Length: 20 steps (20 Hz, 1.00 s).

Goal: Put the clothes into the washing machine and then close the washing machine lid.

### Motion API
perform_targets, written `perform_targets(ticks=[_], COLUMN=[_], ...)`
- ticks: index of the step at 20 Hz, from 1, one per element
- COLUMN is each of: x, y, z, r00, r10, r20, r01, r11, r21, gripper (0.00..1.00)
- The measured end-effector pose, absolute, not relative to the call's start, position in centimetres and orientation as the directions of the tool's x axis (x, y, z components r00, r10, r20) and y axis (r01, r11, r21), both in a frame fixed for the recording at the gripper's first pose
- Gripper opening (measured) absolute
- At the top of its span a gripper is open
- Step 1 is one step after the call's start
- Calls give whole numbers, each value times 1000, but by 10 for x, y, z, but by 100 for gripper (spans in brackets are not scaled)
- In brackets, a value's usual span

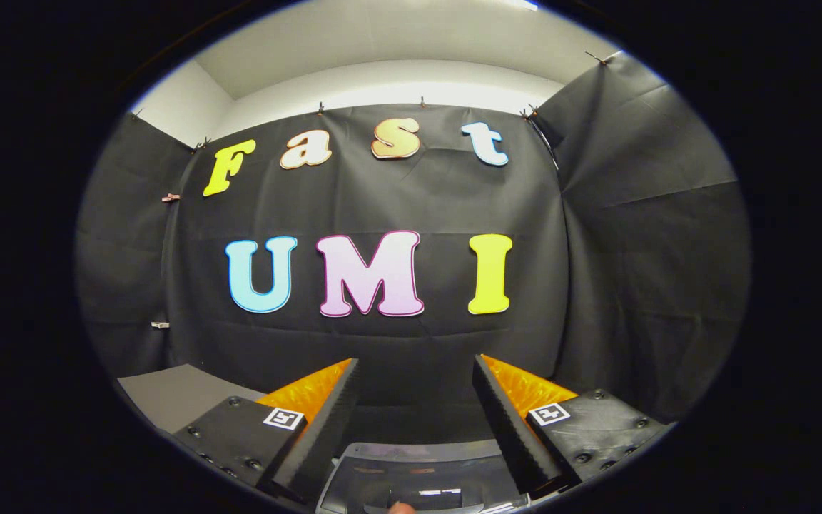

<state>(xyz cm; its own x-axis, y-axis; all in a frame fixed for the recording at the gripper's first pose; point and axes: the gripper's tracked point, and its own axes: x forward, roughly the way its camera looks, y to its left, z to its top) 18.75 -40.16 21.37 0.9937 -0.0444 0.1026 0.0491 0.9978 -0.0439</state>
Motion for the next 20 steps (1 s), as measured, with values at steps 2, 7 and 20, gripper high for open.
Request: perform_targets(ticks=[2,7,20], x=[186,178,179], y=[-401,-405,-398], z=[219,216,216], r00=[993,993,994], r10=[-45,-48,-40], r20=[109,104,101], r01=[48,52,46], r11=[999,998,998], r21=[-24,-36,-51], gripper=[99,99,99])
